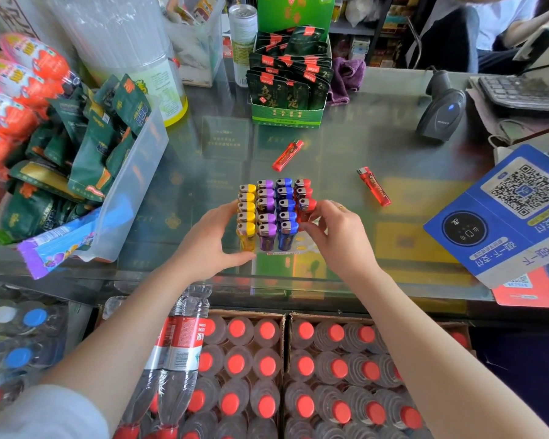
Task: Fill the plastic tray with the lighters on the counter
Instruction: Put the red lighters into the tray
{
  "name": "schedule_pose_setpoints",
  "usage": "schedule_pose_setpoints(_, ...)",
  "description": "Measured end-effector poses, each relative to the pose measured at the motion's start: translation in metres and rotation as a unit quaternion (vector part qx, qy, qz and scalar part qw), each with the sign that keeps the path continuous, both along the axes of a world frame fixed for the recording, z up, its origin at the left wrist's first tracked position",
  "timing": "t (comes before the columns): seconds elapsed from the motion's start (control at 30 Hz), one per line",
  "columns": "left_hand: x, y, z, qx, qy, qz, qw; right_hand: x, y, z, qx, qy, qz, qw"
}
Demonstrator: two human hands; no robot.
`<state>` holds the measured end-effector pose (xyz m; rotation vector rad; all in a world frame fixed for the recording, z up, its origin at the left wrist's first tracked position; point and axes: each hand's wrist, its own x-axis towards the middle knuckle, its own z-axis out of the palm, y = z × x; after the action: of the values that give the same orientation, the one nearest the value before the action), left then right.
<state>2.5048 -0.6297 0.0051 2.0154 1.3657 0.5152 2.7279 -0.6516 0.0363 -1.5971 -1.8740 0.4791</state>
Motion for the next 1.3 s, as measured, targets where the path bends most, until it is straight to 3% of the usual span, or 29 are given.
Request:
schedule_pose_setpoints(0.27,0.001,-0.001,0.002,-0.006,0.000,0.004,1.000,0.012,0.002,-0.020,0.022,-0.122,0.004,0.992)
schedule_pose_setpoints(0.57,0.001,-0.002,0.003,-0.001,-0.006,0.003,1.000,-0.003,-0.009,-0.013,0.020,-0.031,-0.047,0.998)
schedule_pose_setpoints(0.87,0.002,-0.003,0.007,0.003,0.000,0.001,1.000,-0.003,-0.001,-0.014,0.041,-0.040,-0.044,0.997)
schedule_pose_setpoints(1.0,0.001,-0.002,0.005,-0.011,-0.002,-0.001,1.000,0.010,0.005,-0.019,-0.044,0.085,-0.049,0.994)
schedule_pose_setpoints(1.1,0.001,-0.001,0.002,-0.020,-0.003,0.001,1.000,0.029,0.009,-0.019,-0.003,0.145,-0.117,0.982)
schedule_pose_setpoints(1.2,0.001,-0.002,0.004,-0.021,-0.001,0.008,1.000,0.048,0.020,-0.017,0.034,0.083,-0.233,0.968)
schedule_pose_setpoints(1.3,0.003,-0.003,0.006,-0.016,0.001,0.014,1.000,0.062,0.033,-0.017,-0.026,0.055,-0.291,0.955)
